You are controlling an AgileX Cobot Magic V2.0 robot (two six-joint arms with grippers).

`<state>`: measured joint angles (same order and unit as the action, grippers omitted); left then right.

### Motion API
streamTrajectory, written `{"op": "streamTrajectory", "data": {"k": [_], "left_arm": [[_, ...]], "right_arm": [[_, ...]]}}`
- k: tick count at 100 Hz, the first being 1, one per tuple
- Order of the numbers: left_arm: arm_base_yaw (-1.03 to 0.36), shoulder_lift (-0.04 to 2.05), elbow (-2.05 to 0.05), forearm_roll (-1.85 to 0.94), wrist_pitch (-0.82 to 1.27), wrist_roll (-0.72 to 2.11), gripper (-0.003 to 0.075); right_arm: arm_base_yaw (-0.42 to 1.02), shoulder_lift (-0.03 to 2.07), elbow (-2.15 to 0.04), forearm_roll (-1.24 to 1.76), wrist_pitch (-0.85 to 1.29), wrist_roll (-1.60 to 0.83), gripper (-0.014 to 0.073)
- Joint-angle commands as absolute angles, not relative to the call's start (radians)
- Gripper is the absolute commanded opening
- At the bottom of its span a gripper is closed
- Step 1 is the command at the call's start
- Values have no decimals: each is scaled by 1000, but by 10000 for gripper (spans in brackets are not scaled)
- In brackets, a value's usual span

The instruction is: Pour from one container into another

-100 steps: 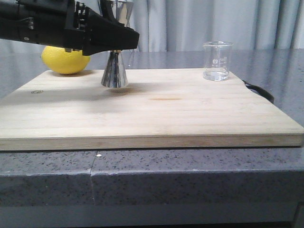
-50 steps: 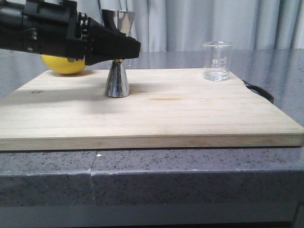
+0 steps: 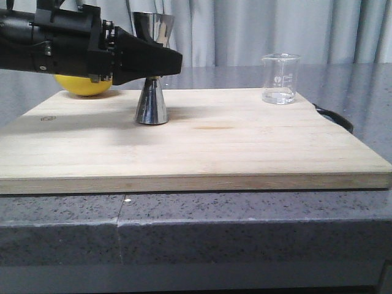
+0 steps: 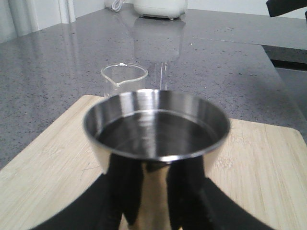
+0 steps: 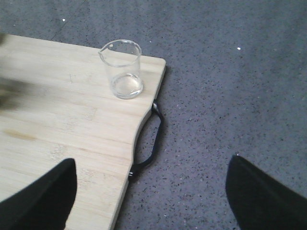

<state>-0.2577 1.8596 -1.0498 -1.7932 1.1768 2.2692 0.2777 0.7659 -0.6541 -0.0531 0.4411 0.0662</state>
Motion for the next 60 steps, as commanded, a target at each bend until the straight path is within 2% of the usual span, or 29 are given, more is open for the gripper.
{"op": "streamTrajectory", "data": {"k": [1, 11, 26, 38, 50, 60], "left_arm": [[-247, 1825, -1071, -1840, 1279, 2270, 193], [-241, 1825, -1071, -1840, 1279, 2270, 232], [-239, 1825, -1071, -1840, 1279, 2270, 365], [-239, 1825, -1071, -1840, 1279, 2240, 440], [-239, 1825, -1071, -1840, 1269, 2236, 481], [-239, 1814, -1071, -1828, 1265, 2234, 487]], "right_arm": [[270, 758, -680, -55, 364, 65, 573], [270, 758, -680, -55, 364, 65, 573], [270, 758, -680, -55, 364, 65, 573], [270, 758, -680, -55, 364, 65, 573], [270, 758, -680, -55, 364, 65, 573], [270, 758, -680, -55, 368, 65, 573]]}}
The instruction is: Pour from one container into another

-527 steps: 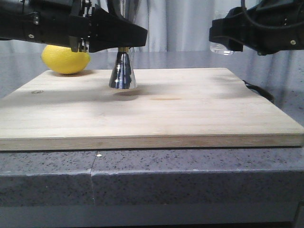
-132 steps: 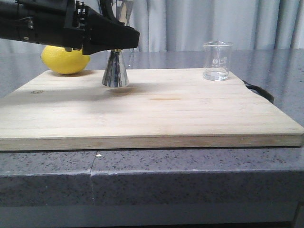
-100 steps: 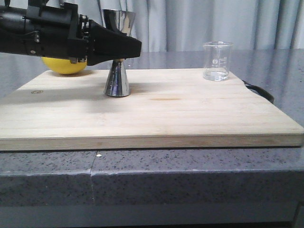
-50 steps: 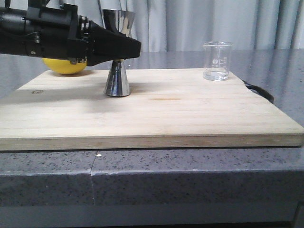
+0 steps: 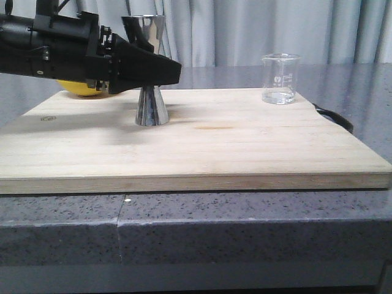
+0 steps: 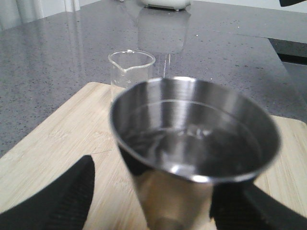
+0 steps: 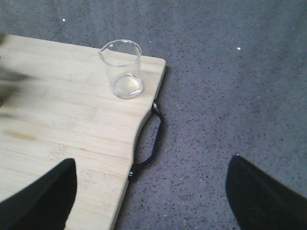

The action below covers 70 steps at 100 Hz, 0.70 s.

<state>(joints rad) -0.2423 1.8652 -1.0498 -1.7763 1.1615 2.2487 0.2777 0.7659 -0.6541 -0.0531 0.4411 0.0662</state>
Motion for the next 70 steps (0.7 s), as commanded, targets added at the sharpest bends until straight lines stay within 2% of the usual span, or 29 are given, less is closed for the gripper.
{"op": "streamTrajectory", "data": {"k": [1, 22, 45, 70], "left_arm": [[-239, 1811, -1071, -1826, 1262, 2234, 486], [-239, 1735, -1071, -1711, 1113, 2119, 486], [-239, 1600, -1071, -1387, 934, 1890, 486], [-239, 1412, -1071, -985, 892, 1434, 484]], "right_arm": [[270, 758, -680, -55, 368, 65, 573], [270, 758, -680, -55, 379, 65, 573], [270, 758, -680, -59, 415, 65, 573], [270, 758, -682, -73, 514, 65, 573]]}}
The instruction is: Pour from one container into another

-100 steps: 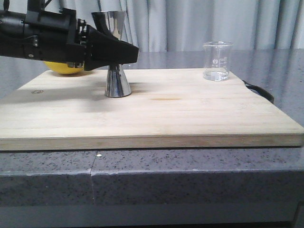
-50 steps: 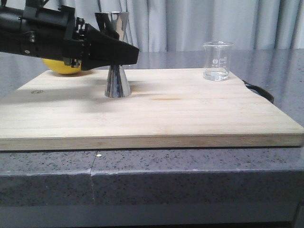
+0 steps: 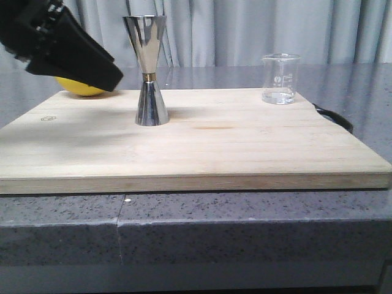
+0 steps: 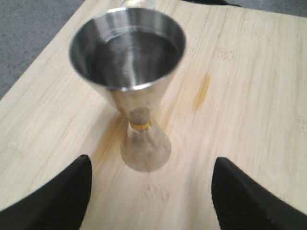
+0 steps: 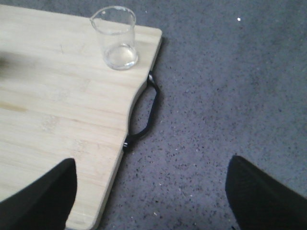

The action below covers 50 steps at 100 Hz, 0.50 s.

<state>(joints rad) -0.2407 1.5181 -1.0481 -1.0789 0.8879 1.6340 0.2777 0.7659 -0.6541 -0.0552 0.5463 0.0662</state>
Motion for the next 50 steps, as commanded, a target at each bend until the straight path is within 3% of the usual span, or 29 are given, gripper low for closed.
{"op": "streamTrajectory", "data": {"k": [1, 21, 50], "left_arm": [[-239, 1406, -1071, -973, 892, 1419, 484], [-239, 1209, -1071, -649, 904, 1034, 470], [-239, 959, -1050, -172, 912, 381, 356]], "right_arm": [[270, 758, -682, -73, 516, 65, 573], [270, 758, -702, -69, 579, 67, 573], [270, 758, -836, -57, 732, 126, 573]]}}
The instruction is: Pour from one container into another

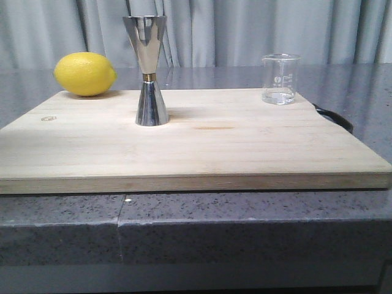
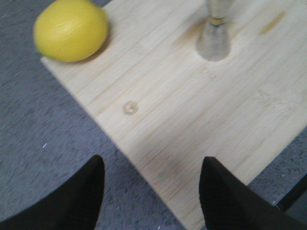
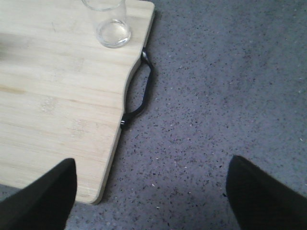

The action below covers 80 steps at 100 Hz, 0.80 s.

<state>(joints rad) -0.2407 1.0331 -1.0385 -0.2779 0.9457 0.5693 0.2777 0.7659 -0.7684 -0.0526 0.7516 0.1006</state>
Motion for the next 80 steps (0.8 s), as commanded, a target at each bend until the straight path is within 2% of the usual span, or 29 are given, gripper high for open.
{"op": "streamTrajectory", "data": {"k": [1, 29, 49, 68, 73, 80], "left_arm": [[-239, 954, -1048, -164, 912, 370, 355], [-239, 699, -857, 55, 781, -18, 356], [-239, 542, -705, 51, 656, -67, 356], [-239, 516, -655, 47, 594, -67, 356], [-239, 516, -655, 44, 587, -67, 355], [-239, 517, -655, 42, 580, -67, 353]], "right_arm": [[270, 758, -839, -57, 737, 130, 573], [270, 707, -857, -117, 731, 171, 573], [270, 621, -817, -182, 650, 171, 572], [270, 609, -817, -196, 653, 171, 570], [270, 609, -817, -196, 653, 171, 553], [270, 609, -817, -196, 653, 171, 480]]}}
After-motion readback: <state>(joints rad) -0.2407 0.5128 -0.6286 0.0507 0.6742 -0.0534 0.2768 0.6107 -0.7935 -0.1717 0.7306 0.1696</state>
